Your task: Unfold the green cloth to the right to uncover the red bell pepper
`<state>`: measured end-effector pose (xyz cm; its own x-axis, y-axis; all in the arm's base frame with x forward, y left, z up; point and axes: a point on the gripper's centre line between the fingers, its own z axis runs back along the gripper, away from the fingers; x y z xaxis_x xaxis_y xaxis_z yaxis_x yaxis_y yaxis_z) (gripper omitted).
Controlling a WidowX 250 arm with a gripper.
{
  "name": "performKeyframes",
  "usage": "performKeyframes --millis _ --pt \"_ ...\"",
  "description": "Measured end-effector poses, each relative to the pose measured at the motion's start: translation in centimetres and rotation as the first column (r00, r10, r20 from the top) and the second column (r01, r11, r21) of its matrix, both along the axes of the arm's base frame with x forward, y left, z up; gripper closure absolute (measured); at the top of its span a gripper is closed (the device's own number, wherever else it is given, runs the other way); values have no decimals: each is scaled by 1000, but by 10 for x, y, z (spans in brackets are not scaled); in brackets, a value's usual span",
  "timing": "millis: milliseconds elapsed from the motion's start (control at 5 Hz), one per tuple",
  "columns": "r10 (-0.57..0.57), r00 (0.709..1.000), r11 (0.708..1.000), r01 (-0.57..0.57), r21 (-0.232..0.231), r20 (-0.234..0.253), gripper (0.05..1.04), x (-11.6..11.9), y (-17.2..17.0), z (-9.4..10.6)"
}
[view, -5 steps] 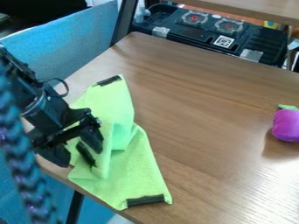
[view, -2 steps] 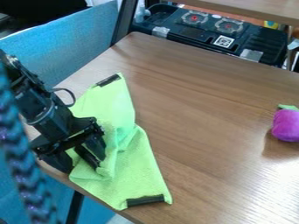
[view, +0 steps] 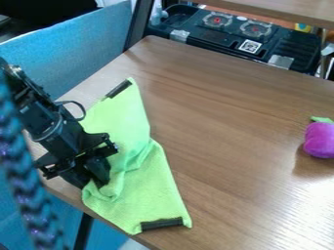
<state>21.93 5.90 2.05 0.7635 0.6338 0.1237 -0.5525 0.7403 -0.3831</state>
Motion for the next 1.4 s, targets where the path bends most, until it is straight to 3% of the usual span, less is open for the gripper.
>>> performKeyframes --millis 200,400,800,1000,1200,1400 --pt "-10 1000 1000 10 -28 -13 917 -2 -4 1" --pt "9 1000 999 -10 -50 -29 996 1 -4 13" --pt "146 988 986 -150 -74 -56 1009 21 9 61" --pt "129 991 985 -133 -110 -48 1009 38 -3 70" --pt "120 991 976 -129 -174 -61 1009 57 -18 81" --pt "106 988 966 -129 -224 -110 1009 75 -34 82"
